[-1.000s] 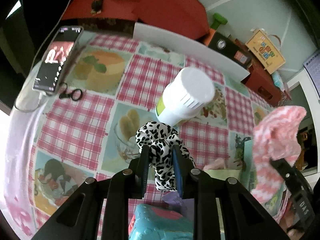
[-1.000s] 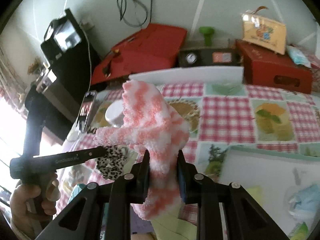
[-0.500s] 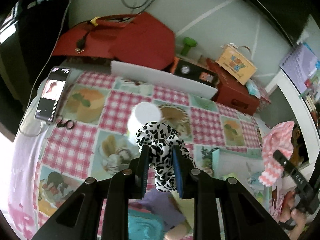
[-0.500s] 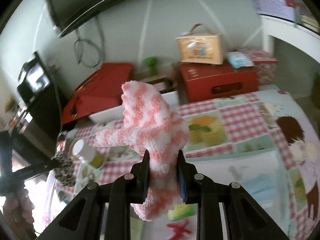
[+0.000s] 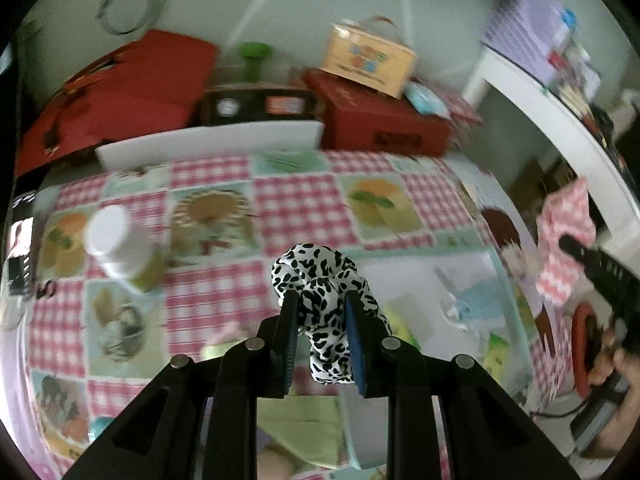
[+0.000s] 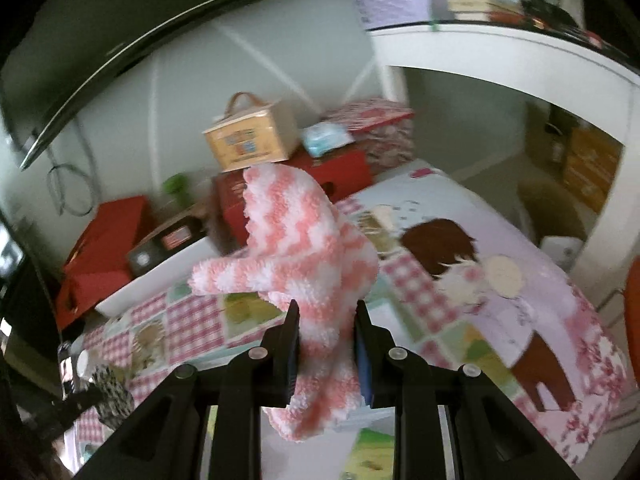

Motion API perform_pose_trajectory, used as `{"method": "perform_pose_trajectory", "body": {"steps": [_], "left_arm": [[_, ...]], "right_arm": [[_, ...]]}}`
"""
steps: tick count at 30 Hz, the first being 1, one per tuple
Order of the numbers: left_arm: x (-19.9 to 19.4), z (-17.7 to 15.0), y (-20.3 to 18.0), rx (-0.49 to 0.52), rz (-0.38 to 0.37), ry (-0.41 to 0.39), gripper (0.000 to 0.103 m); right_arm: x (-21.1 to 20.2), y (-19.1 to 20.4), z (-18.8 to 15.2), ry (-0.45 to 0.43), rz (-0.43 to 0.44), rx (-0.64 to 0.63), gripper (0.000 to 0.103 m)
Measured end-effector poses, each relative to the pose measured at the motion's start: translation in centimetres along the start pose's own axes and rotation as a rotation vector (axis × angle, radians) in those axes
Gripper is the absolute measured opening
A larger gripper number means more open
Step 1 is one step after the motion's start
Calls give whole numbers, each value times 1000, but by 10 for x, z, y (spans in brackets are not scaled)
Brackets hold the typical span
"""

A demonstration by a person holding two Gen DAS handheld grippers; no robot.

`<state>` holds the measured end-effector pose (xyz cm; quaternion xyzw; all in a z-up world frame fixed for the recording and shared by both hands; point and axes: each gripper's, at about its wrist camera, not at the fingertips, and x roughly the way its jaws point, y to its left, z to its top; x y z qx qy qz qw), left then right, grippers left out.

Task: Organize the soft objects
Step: 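Carry the glove with the right tool while the left tool carries the scrunchie over the tray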

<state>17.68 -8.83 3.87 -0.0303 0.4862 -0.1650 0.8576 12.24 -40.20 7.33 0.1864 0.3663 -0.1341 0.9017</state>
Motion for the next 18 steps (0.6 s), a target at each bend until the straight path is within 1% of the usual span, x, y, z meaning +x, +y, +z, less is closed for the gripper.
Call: {"method": "perform_pose_trajectory", "body": {"steps": [5,9,13,18], "left_arm": [[21,-7,-36,84,-32,43,23],[33,-13,-56,128,-40,61,24],[41,-14,-66,134,-63,69,24],[46,-16,-72,132,-95,58,24]], "right_arm": [[3,-28,1,14,-45,51,25],[11,-38,0,44,-76,63,25],[18,-41,-3,68,-78,68,25],[30,-35,-7,103,-88,45,25]]}}
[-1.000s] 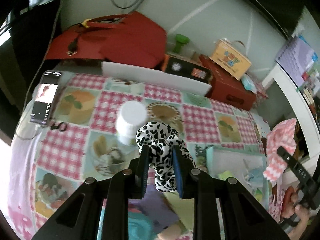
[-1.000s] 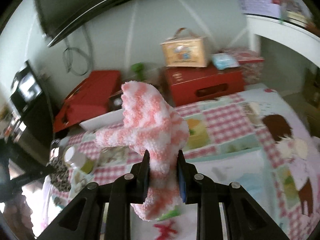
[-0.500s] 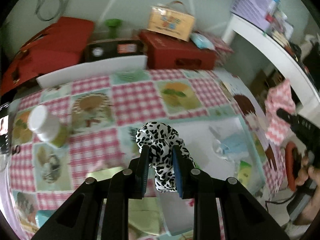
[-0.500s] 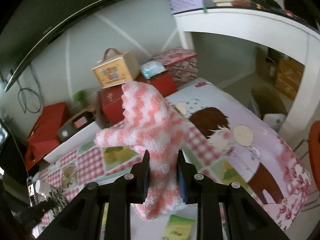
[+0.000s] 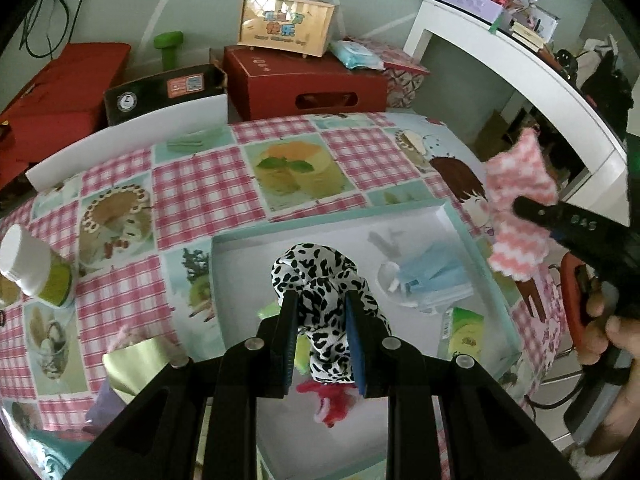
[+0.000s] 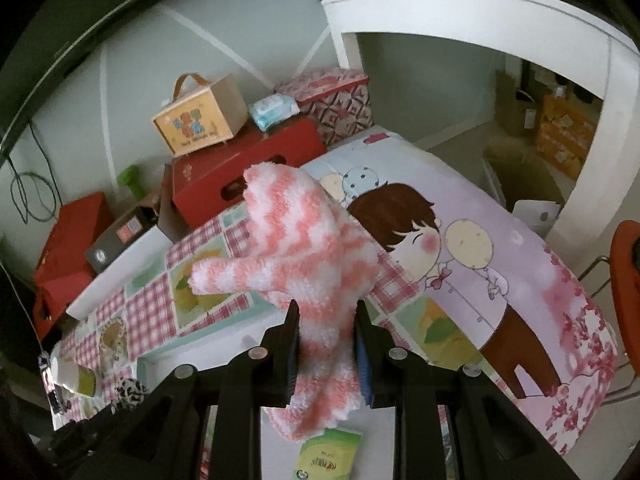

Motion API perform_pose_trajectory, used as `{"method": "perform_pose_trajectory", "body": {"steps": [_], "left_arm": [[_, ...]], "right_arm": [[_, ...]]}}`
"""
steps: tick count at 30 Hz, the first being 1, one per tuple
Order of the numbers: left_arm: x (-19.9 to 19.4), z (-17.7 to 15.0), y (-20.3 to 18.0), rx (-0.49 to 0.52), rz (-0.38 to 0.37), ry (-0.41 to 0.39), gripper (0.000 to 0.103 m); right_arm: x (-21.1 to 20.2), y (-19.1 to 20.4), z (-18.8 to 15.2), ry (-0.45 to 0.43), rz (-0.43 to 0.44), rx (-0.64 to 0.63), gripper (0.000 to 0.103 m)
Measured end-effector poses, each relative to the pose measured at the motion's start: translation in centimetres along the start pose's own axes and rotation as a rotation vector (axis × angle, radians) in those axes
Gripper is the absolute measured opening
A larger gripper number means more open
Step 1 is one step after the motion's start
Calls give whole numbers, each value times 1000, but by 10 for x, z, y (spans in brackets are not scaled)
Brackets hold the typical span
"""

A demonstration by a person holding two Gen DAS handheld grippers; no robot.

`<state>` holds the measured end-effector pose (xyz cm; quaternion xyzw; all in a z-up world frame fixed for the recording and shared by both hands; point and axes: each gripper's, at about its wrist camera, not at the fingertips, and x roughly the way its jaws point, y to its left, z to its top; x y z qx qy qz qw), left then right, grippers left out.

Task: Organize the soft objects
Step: 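Carry the glove with the right tool while the left tool carries the scrunchie over the tray, then open the left tool over the tray while the right tool releases the glove there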

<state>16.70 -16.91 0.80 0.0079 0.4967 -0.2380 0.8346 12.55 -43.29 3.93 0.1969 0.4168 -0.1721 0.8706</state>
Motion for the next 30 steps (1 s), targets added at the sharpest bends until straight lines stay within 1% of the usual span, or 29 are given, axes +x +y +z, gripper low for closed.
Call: {"method": "perform_pose_trajectory", "body": {"steps": [6,9,11,13,21,26,30], "left_arm": [[10,0,-2,-15,-15,-3,24],[15,-1,0,-35,-59,-1,24],[18,-1,1,-55,-87,1,24],[22,-2,3,-71,-99,0,24],[27,-3,5,-90,-94,-24,24],[33,-3,8,-103,-93,-31,24],[41,-5,8,-108,-84,-21,24]], "right_arm": [[26,17,-9,68,21,-55,25],[38,23,-14,101,28,-80,25],[49,29,-19,139,36,-99,26],[60,34,-24,178,43,-114,26],[83,44,-37,249,22,-158,28],[100,50,-47,313,1,-207,28],[101,53,-51,311,-17,-237,28]]}}
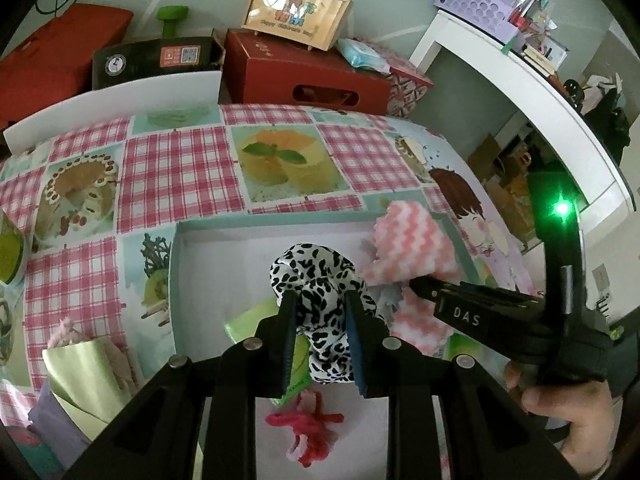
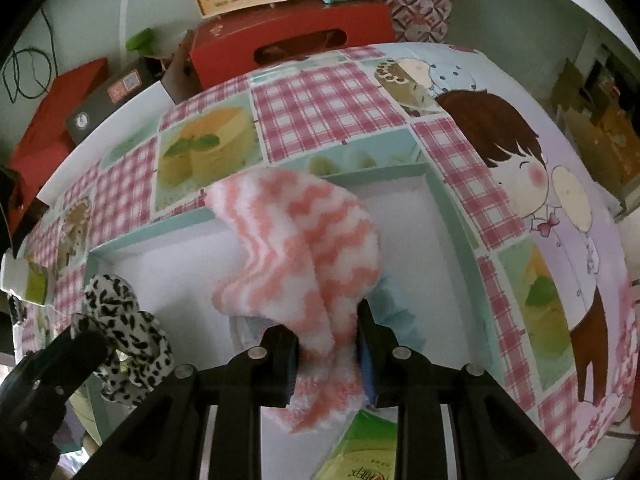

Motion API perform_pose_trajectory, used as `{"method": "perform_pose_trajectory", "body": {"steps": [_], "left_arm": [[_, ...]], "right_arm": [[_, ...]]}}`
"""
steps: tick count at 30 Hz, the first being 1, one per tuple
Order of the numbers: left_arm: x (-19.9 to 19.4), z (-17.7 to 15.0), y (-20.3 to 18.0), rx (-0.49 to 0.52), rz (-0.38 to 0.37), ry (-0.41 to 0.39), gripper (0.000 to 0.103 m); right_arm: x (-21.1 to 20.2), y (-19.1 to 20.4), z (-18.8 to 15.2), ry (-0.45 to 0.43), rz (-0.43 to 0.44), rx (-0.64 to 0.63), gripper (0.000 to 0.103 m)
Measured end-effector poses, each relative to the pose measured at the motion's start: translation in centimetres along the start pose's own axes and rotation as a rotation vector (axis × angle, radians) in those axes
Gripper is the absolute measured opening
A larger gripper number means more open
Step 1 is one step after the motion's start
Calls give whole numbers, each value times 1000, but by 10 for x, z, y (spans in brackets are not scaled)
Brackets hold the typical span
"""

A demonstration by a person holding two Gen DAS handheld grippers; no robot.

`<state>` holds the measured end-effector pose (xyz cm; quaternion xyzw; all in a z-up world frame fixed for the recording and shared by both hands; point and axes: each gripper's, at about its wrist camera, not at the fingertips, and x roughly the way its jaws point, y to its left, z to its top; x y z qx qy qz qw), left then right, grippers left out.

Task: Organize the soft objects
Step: 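Open the left tool over the tray while the right tool releases the glove there, then withdraw both open tools from the tray and move them over the pile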

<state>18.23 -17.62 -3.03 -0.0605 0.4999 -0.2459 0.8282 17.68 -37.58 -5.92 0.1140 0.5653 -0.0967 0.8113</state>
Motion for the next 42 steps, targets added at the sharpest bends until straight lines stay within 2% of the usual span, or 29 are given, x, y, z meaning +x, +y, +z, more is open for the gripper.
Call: {"method": "perform_pose_trajectory", "body": {"steps": [4,7,9,11,15,16,18,19,21,23,24,26,29,30,32,33,42], "left_arm": [[5,-1,-2,9,7,14,28],[7,-2,-4,20,17,18,44],[8,-2,-5,24,31,23,60],[10,-3,-5,25,44,32,61],[10,-3,-3,17,57,51,63],[10,-3,-3,17,58,52,64],[7,-2,-4,18,66,46,76],[6,-2,-4,17,71,40,77],[2,0,-3,18,86,29,77],[-1,1,-2,16,114,14,78],[-3,1,-1,13,128,6,86],[-6,3,3,3,147,-6,91],[-11,5,8,-18,161,-26,92],[-12,5,10,-26,168,-36,95],[-15,6,14,-41,176,-51,101],[-15,6,15,-45,173,-54,101],[-19,7,21,-73,173,-79,101]], "right_arm": [[-1,0,-2,3,-1,1,29],[-2,0,-1,8,-7,1,34],[-2,-1,1,14,-15,1,41],[-1,-1,1,19,-26,7,47],[-1,-3,0,28,-11,22,49],[-2,-2,0,27,-15,21,53],[-3,-2,0,24,-28,18,64],[-5,-2,0,19,-35,17,68],[-7,-2,1,13,-40,18,70],[-9,-4,2,10,-48,23,77],[-9,-5,2,7,-53,25,79],[-11,-5,1,4,-65,25,81],[-14,-5,1,-4,-65,19,85],[-16,-5,2,-9,-66,16,86],[-20,-3,1,-27,-69,7,100],[-22,-2,1,-36,-71,3,103],[-25,-2,3,-46,-69,-9,103]]}}
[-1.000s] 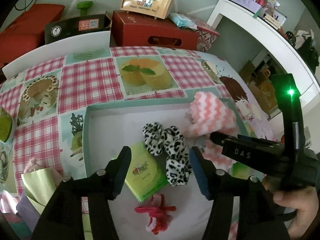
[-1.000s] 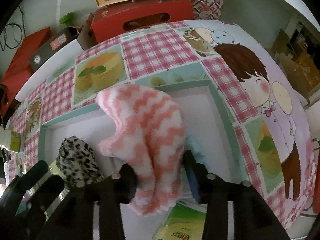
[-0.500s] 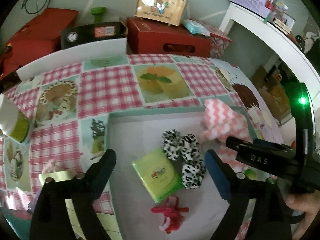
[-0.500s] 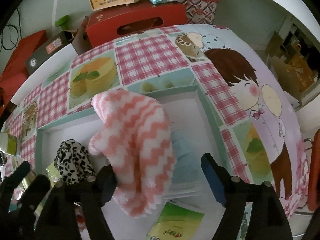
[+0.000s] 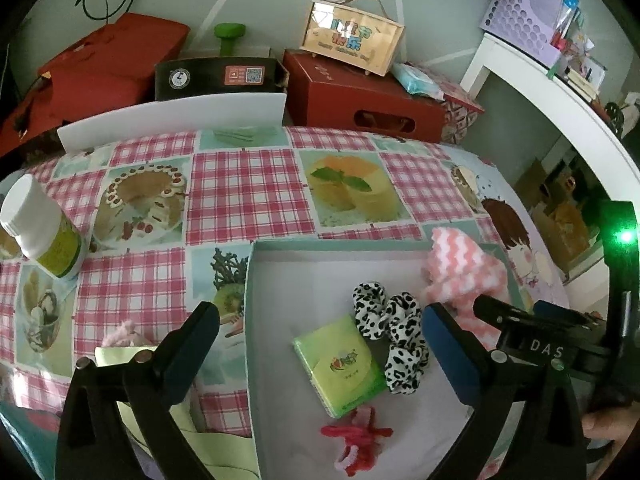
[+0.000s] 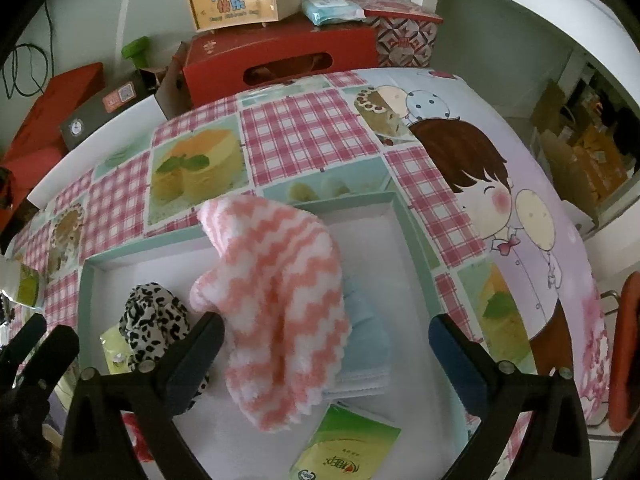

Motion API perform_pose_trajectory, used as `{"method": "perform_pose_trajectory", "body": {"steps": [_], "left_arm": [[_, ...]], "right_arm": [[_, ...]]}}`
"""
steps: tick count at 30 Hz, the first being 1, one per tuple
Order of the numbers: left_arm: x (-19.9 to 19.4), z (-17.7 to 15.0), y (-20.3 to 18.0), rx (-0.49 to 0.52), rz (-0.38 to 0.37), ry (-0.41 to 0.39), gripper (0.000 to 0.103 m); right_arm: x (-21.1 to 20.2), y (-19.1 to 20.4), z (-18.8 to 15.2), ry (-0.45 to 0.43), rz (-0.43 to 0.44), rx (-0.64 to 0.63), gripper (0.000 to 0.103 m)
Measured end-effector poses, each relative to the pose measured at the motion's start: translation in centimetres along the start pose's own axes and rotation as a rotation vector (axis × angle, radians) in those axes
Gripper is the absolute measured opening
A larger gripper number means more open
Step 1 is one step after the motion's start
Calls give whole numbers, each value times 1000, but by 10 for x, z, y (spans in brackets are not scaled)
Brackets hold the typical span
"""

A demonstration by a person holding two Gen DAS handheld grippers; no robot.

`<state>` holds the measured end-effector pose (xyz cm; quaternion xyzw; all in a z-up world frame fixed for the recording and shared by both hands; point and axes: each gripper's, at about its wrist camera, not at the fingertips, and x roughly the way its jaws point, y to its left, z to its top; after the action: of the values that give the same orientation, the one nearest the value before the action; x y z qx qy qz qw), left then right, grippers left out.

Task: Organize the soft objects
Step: 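Withdraw both open tools from the tray and move them over the pile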

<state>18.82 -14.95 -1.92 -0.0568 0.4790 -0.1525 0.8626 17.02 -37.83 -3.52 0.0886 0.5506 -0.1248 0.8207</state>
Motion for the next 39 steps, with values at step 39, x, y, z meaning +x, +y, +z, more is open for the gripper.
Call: {"method": "perform_pose_trajectory", "body": {"steps": [39], "left_arm": [[-67,-1,121,-125,187,71,101]], "right_arm": [[-59,86,-1,-174,164,-150,103]]}}
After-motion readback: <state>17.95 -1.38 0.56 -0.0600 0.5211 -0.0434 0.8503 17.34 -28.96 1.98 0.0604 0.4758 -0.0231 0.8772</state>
